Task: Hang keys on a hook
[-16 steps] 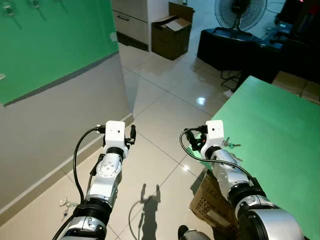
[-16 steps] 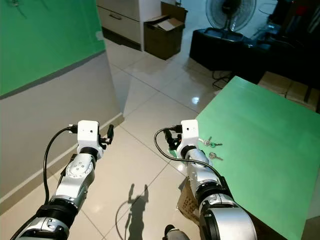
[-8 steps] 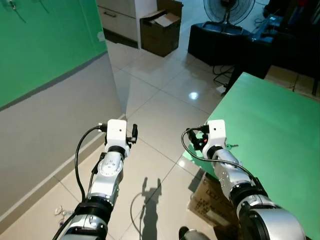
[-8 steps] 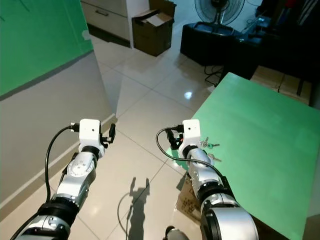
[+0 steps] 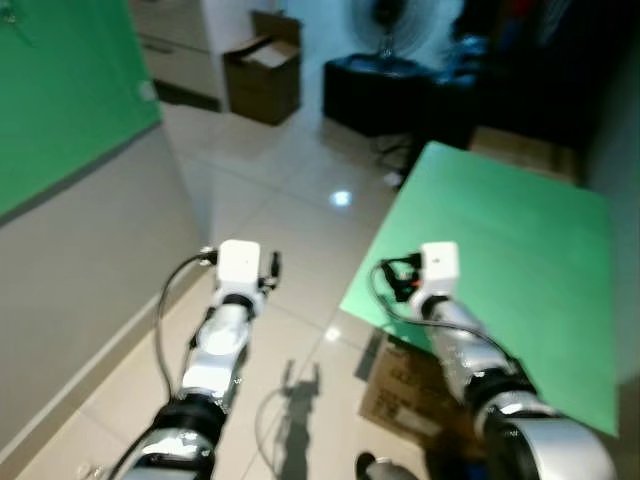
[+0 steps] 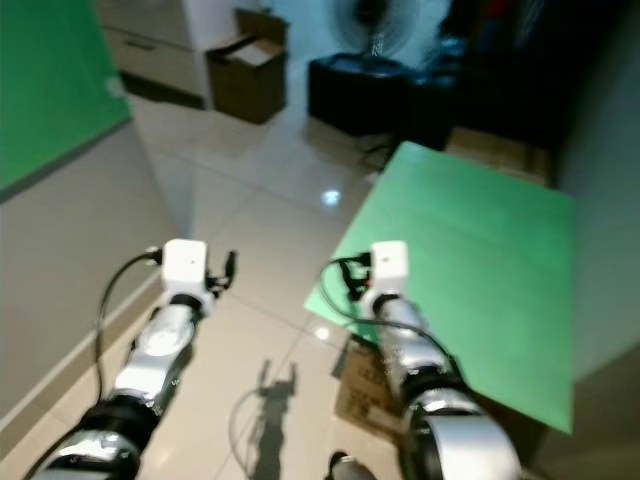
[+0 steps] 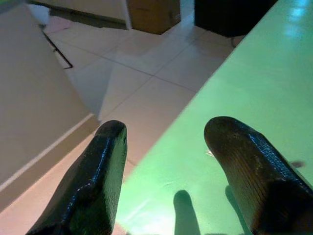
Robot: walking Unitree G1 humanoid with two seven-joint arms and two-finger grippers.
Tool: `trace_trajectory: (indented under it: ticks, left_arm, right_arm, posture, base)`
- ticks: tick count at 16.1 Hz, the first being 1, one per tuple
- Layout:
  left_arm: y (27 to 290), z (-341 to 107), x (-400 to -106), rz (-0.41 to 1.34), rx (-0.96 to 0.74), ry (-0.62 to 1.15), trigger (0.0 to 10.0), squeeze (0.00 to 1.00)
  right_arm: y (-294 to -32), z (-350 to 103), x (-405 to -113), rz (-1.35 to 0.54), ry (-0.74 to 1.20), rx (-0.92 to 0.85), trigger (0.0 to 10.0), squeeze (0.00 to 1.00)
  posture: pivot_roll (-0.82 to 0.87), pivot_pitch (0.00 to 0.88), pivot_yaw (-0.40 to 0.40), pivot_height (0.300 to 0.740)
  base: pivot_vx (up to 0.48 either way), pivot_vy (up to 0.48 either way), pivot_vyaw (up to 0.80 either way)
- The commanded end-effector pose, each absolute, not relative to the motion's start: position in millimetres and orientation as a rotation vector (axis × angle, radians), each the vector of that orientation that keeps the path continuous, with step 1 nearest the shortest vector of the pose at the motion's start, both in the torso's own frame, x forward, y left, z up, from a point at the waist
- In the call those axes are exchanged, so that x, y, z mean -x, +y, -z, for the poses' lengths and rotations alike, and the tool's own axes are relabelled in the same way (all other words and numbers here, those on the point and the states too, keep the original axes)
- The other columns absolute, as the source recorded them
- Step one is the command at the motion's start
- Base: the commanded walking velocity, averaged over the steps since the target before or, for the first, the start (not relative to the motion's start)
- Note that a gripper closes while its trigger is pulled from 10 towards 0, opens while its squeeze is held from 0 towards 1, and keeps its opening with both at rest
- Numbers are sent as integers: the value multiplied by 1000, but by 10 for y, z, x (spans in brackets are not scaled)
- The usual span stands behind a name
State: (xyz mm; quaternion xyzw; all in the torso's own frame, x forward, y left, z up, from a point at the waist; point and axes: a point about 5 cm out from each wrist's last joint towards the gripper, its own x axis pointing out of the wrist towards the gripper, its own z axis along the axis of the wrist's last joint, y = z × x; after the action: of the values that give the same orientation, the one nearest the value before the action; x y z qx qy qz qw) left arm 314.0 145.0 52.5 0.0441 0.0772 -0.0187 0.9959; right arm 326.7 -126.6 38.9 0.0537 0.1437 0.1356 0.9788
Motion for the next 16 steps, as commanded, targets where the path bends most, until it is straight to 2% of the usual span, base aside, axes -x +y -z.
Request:
trace_trajectory:
  ticks: [1,11,16]
  left_arm:
    - [1420,-545,-3154,48,-82,150,10000,0]
    - [1425,-526,-3131,41,-96,153,10000,0]
    - [1438,-519,-3124,27,-97,153,10000,0]
  right_arm:
    - [-1306,-409,-3286,-262,287,-100,10000,0]
    - [-1317,-396,-3287,-250,304,-72,10000,0]
    - [-1311,-406,-3290,-251,293,-61,10000,0]
  posture:
    - [-80,0,37,740]
    - [-75,0,30,740]
    - [-71,0,22,740]
  base:
    - [0,0,-694]
    - [0,0,-699]
    - [0,0,0]
